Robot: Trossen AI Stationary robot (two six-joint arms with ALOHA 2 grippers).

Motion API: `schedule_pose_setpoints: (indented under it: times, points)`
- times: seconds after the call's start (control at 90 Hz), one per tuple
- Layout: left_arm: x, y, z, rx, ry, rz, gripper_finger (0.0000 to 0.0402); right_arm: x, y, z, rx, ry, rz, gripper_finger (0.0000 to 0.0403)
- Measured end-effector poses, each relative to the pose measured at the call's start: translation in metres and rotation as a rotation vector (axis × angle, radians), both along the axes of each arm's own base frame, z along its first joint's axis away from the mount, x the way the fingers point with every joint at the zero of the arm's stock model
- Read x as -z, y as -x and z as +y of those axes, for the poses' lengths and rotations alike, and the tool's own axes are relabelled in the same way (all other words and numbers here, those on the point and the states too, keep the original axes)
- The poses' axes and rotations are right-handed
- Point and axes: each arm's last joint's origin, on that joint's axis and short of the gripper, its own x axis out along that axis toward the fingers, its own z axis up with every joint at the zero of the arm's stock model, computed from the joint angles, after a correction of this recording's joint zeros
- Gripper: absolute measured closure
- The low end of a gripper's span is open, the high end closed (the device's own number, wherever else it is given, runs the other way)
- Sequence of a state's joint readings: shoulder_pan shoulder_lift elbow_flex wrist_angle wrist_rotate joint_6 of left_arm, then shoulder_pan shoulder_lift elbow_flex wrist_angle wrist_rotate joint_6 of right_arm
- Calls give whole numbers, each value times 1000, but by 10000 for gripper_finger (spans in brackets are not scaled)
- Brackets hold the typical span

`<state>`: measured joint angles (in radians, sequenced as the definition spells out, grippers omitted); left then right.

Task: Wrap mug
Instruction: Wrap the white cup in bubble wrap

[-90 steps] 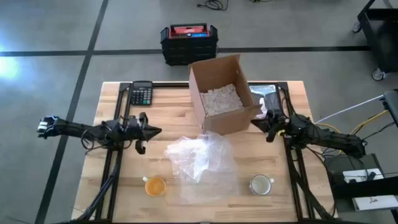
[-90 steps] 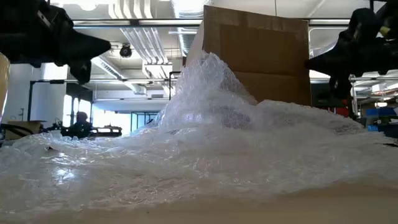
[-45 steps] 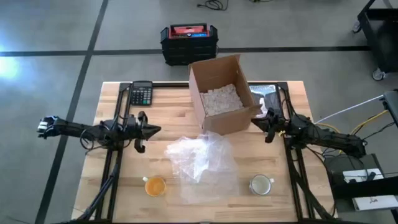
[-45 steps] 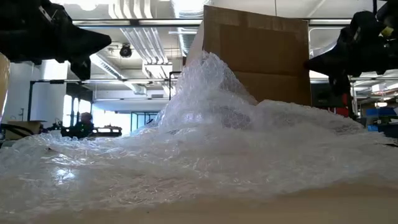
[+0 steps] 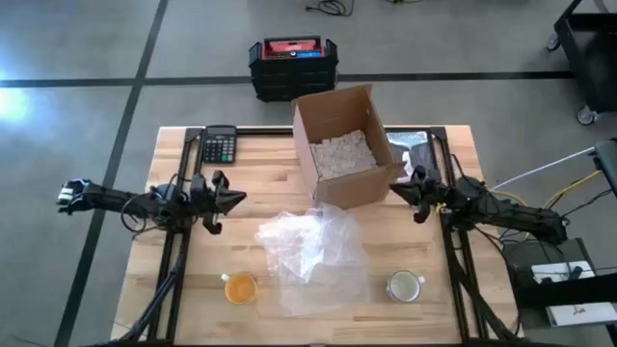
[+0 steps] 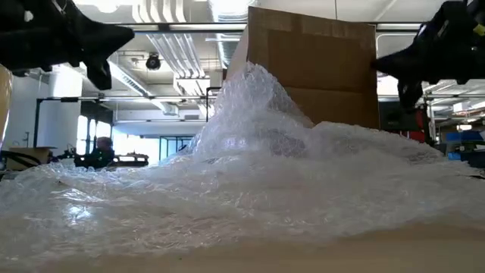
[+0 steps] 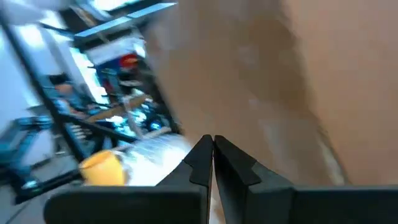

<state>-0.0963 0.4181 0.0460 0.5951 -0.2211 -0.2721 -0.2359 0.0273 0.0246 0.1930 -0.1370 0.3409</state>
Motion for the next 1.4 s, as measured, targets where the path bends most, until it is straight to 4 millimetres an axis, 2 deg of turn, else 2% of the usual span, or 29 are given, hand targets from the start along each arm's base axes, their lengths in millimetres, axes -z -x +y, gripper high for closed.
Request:
schedule_pose_setpoints:
  times: [0.178, 0.311, 0.489, 0.6, 0.722, 0.9, 1.1, 1.189, 1.289, 1.4]
  points:
    - [-44, -14, -1, -14, -120, 154, 401, -12, 3, 3, -74, 67, -100, 403]
    - [-73, -29, -5, 17, -113, 439, 401, -15, 3, 5, -124, 102, -96, 403]
    - [-83, -62, -18, 62, -68, 737, 401, -10, -1, 5, -150, 97, -38, 403]
    - [-73, -89, -26, 53, 6, 851, 401, -5, -5, 4, -149, 99, 14, 403]
    - [-63, -119, -29, 18, -2, 962, 387, -2, -9, 3, -145, 120, 59, 403]
    - [-45, -149, -22, -70, -25, 1174, 317, 4, -14, 2, -157, 110, 123, 403]
    - [-20, -159, -8, -106, -54, 1337, 192, 10, -18, 2, -197, 111, 182, 403]
    - [-7, -160, 2, -127, -59, 1390, 150, 12, -19, 2, -197, 110, 200, 403]
    - [4, -163, 11, -133, -49, 1405, 126, 13, -20, 1, -198, 111, 210, 403]
    - [22, -168, 15, -44, -1, 1367, 127, 14, -21, 1, -199, 108, 218, 403]
